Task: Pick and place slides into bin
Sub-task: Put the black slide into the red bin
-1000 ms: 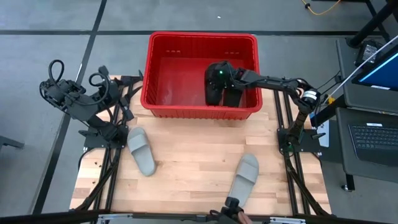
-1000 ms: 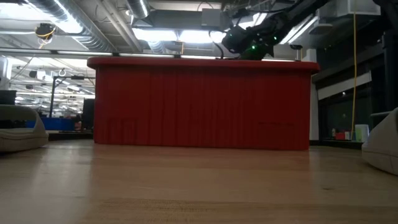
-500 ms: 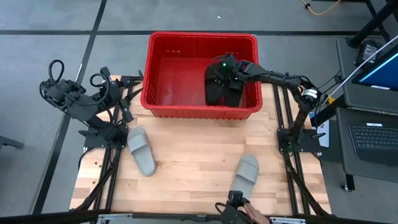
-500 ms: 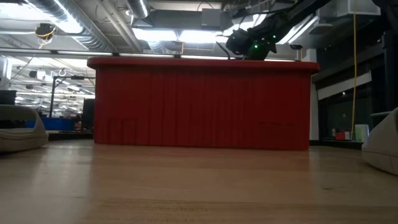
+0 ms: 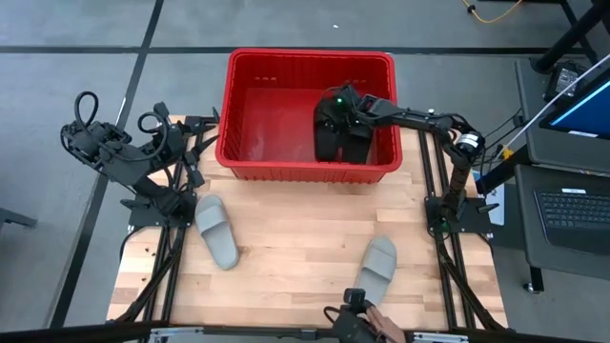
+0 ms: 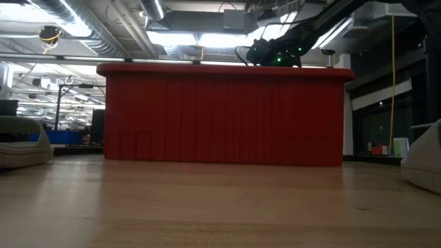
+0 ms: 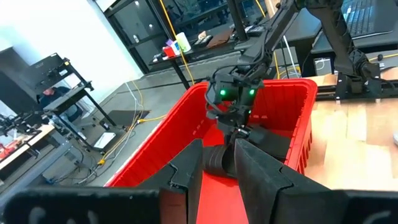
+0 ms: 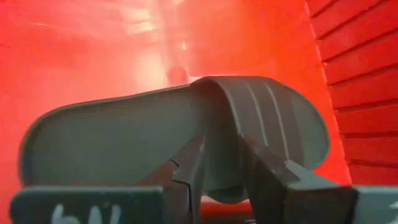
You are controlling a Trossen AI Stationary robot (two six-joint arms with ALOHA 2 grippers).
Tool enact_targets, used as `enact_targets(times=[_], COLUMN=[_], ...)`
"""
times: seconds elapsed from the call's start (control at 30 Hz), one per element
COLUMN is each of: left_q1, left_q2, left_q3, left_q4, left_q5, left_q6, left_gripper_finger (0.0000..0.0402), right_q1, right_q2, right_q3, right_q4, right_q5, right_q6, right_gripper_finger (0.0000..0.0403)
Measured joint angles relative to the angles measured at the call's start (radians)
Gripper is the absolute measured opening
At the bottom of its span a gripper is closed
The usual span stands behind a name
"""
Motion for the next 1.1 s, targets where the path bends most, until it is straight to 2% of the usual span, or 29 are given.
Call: enact_targets(times=[0.17, 0.6, 0.9, 1.1], left_q1=[0.0, 0.0, 0.0, 0.0], left_q2=[0.0, 0.0, 0.0, 0.0], left_q3=[0.0, 0.0, 0.0, 0.0], left_q4=[0.0, 0.0, 0.0, 0.0], left_q5=[0.0, 0.0, 0.0, 0.0], left_q6=[-0.015, -0.016, -0.016, -0.016], left_gripper_finger=[0.0088, 0.0088, 0.0088, 0.0088], right_q1=[0.009, 0.038, 0.034, 0.034], right_q2=[0.0, -0.001, 0.032, 0.066], right_q3=[0.0, 0.0, 0.001, 0.001], right_q4=[0.051, 0.026, 0.02, 0.054], right_q5=[0.105, 0.109, 0.097, 0.152], right_q6=[-0.001, -0.029, -0.053, -0.055], right_gripper_finger=[0.0112, 0.0144, 0.0147, 0.0147])
